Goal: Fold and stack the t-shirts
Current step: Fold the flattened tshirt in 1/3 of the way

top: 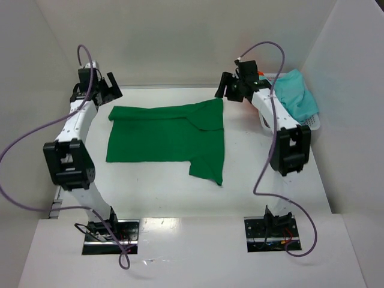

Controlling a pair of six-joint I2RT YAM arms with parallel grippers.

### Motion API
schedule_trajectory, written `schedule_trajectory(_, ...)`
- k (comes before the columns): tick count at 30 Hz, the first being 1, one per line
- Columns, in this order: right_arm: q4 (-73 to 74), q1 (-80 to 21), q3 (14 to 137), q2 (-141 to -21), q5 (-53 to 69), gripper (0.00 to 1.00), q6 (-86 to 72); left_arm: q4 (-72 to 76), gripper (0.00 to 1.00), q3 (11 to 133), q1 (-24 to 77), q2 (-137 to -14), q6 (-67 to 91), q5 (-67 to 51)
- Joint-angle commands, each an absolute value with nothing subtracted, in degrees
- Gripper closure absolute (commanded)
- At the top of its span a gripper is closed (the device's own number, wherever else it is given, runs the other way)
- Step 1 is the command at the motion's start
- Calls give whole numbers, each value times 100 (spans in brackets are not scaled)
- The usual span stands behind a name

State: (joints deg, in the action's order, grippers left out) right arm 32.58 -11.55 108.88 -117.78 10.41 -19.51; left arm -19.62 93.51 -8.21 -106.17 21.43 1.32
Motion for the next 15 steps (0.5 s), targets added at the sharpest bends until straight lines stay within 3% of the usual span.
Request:
schedule_trajectory(1,2646,-1212,9761,-10803,1239,26,-1933,-1863,1,8398,-817,-9952,2434,-35)
schedule_trajectory(4,2453,-1274,8741,-10146,1239,12,-1986,-1863,1,7684,-817,-9459,2689,-218)
schedule_trajectory(6,2373,-1327,8325,-9889,1178,9,-1986,-1802,1,7096,-817,-9256,2838,-220)
schedule_trajectory(7,2312,-1327,7975,-9696,1178,0,-1986,-1802,1,6936,-817,-9081,2891,-220)
schedule_trajectory(15,2040,-1327,7295,-9790,1063,0,-2039,-1934,1,6171,-817,-8754,3234,8)
